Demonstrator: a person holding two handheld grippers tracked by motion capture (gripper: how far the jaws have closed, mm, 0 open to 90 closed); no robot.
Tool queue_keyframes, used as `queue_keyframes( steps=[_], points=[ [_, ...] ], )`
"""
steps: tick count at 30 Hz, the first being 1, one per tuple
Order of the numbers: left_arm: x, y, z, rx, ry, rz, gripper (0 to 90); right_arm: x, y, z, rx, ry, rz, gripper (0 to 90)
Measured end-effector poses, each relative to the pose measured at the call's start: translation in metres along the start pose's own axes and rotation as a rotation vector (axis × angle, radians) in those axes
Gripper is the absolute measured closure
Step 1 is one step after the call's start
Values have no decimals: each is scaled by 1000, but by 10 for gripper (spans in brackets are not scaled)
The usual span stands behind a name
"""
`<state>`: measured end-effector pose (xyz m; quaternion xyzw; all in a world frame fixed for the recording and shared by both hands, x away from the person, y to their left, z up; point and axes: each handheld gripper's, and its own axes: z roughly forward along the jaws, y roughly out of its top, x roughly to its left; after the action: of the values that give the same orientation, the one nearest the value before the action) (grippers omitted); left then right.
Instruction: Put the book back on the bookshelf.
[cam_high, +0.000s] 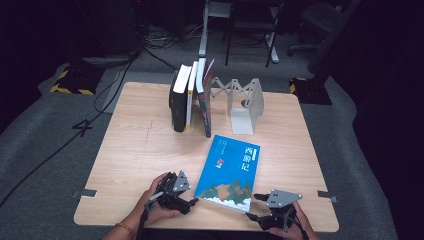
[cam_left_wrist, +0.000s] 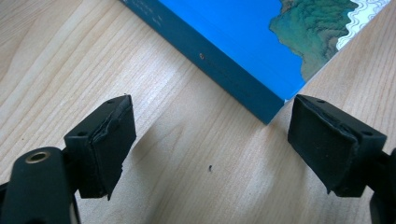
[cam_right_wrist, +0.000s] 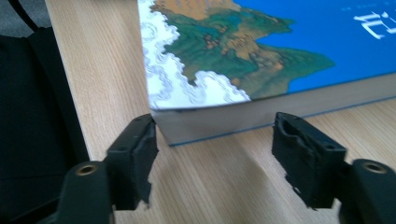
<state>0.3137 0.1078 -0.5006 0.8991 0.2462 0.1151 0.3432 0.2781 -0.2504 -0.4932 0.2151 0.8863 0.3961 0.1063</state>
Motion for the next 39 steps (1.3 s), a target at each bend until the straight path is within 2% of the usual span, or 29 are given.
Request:
queue_keyframes(
  steps=[2, 5, 7, 12, 16, 19, 25, 31, 35, 39],
  points=[
    [2, -1, -1, 2, -10, 7, 165, -1, -1, 1, 7, 3, -2, 303],
    [6, -3, -2, 0, -30, -10, 177, 0, -1, 2, 25, -1, -26, 306],
    [6, -4, -3, -2, -35, -2, 209, -2, -1, 3, 24, 6, -14, 301],
    [3, -4, -8, -23, -56, 5, 227, -2, -2, 0, 26, 11, -32, 330],
    [-2, -3, -10, -36, -65, 22, 229, -7, -7, -5, 11, -7, -3, 357],
    [-6, 1, -12, -54, -65, 30, 216, -11, -5, -4, 11, -36, 7, 343],
    [-13, 10, -15, -94, -77, 42, 204, -10, -2, 2, 29, -43, -10, 323],
    [-20, 17, -15, -107, -82, 69, 211, -11, 1, -1, -1, -47, 0, 320],
    [-25, 25, -13, -120, -116, 71, 223, -9, 5, 1, -11, -53, -6, 325],
    [-36, 37, -6, -117, -123, 114, 231, -10, 10, -2, -45, -61, 1, 323]
  ],
)
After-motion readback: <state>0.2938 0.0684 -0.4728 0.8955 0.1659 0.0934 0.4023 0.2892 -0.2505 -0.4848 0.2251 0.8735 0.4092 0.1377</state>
